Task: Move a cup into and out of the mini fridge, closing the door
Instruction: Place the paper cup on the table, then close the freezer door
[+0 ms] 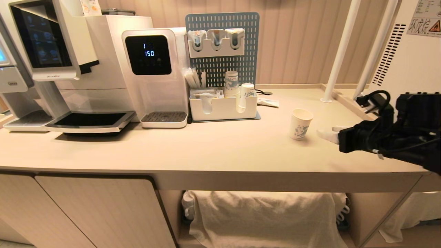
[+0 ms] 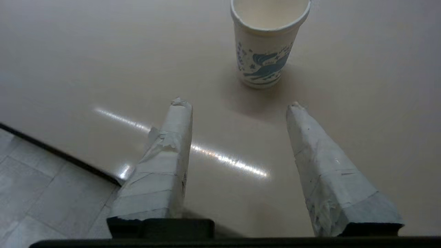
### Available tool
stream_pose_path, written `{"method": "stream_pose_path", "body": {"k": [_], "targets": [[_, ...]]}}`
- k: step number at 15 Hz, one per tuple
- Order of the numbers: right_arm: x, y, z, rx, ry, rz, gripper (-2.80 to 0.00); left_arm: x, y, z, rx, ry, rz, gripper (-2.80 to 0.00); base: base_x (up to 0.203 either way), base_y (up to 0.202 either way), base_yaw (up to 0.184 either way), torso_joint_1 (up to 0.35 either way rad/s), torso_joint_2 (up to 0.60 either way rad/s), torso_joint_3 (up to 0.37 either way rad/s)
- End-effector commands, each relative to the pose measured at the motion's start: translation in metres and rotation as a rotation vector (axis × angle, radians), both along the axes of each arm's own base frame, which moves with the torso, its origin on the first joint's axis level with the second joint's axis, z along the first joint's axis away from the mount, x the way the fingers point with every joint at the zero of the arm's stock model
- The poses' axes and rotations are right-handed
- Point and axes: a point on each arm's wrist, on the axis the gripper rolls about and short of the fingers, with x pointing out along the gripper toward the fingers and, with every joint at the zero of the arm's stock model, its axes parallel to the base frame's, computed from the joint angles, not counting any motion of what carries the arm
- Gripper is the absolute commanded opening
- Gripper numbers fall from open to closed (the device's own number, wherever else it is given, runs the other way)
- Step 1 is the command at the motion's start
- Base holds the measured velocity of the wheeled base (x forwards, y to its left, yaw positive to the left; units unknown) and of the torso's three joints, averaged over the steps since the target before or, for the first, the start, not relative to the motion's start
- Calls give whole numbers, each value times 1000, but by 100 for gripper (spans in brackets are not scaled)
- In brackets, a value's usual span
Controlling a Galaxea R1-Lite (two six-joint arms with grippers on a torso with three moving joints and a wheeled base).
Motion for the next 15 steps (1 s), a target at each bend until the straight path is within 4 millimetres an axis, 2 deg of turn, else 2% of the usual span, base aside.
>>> {"method": "stream_pose_path", "body": {"k": [1, 4, 7, 9, 11, 13, 15], "targets": [[-64, -5, 46, 6, -54, 7, -280, 0, 0, 0, 0, -1, 0, -280, 0, 0, 0, 0, 0, 0], [-125, -10, 63, -18, -12, -1, -280, 0, 0, 0, 0, -1, 0, -280, 0, 0, 0, 0, 0, 0], [-183, -19, 51, -128, 52, -117, -280, 0, 0, 0, 0, -1, 0, -280, 0, 0, 0, 0, 0, 0], [-224, -23, 28, -161, 68, -161, -280, 0, 0, 0, 0, -1, 0, -280, 0, 0, 0, 0, 0, 0], [-257, -27, -13, -176, 88, -188, -280, 0, 0, 0, 0, -1, 0, -280, 0, 0, 0, 0, 0, 0], [-281, -29, -54, -172, 77, -236, -280, 0, 0, 0, 0, -1, 0, -280, 0, 0, 0, 0, 0, 0], [-299, -30, -76, -136, -36, -274, -280, 0, 0, 0, 0, -1, 0, -280, 0, 0, 0, 0, 0, 0]]}}
